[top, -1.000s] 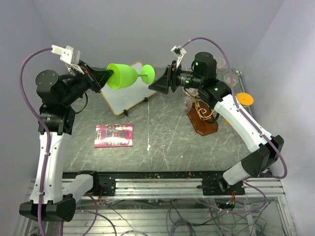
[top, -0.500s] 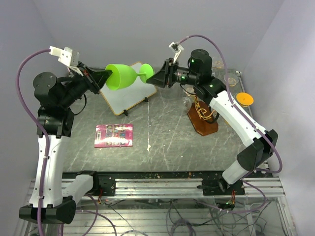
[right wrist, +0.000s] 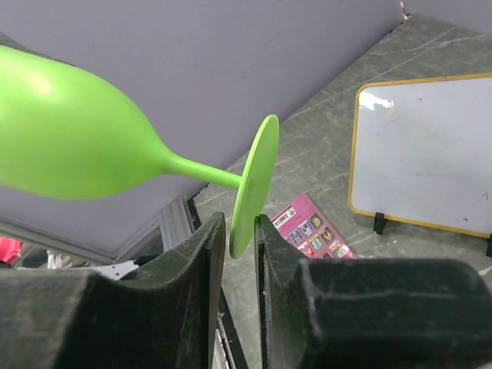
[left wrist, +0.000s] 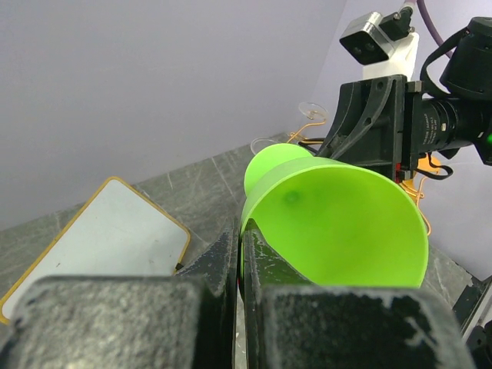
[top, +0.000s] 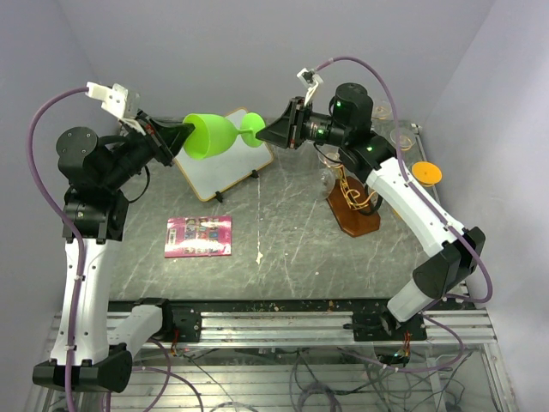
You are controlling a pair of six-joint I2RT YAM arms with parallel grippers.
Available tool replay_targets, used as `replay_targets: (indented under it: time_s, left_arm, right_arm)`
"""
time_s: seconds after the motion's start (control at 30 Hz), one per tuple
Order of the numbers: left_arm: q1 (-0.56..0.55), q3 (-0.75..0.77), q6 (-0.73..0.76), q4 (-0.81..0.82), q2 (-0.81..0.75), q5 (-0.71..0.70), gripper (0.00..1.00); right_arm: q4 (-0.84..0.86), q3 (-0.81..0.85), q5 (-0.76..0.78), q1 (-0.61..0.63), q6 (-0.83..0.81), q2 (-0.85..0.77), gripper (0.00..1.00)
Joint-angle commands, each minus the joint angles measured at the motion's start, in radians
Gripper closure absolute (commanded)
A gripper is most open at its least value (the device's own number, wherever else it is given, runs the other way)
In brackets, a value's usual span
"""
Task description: Place the wine glass upside down on the wine glass rack
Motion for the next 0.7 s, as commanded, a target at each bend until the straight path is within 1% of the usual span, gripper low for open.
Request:
replay_targets:
  time_s: [0.0,0.27,0.37,0.43,0.57,0.63,0.67]
  left_arm:
    - [0.006,0.015,0.011,0.02,-0.02,0.001,0.93]
    - [0.006,-0.007,-0.017,0.043,-0.019,-0.009,0.93]
    - [0.006,-0.026,-0.031,0.058,-0.023,-0.007,0.92]
    - [0.006,-0.038,-0.032,0.066,-0.027,-0.003,0.87]
    - [0.006,-0.057,-0.032,0.073,-0.042,0.01,0.72]
    - [0.006,-0.062,-0.039,0.076,-0.046,0.019,0.67]
    - [0.006,-0.066,-0.043,0.073,-0.05,0.021,0.61]
  right_arm:
    - [0.035,0.026,0.005,0.004,0.02,0.021,0.8]
    - [0.037,0.032,0.02,0.005,0.025,0.033,0.89]
    - [0.028,0.03,0.036,0.003,0.015,0.032,0.96]
    - [0.019,0.029,0.054,0.003,0.002,0.027,1.0]
    - [-0.009,0.029,0.119,0.001,-0.049,0.007,1.0]
    - [-0.02,0.027,0.139,-0.002,-0.076,-0.008,1.0]
    - [-0.023,0.024,0.149,-0.004,-0.09,-0.014,1.0]
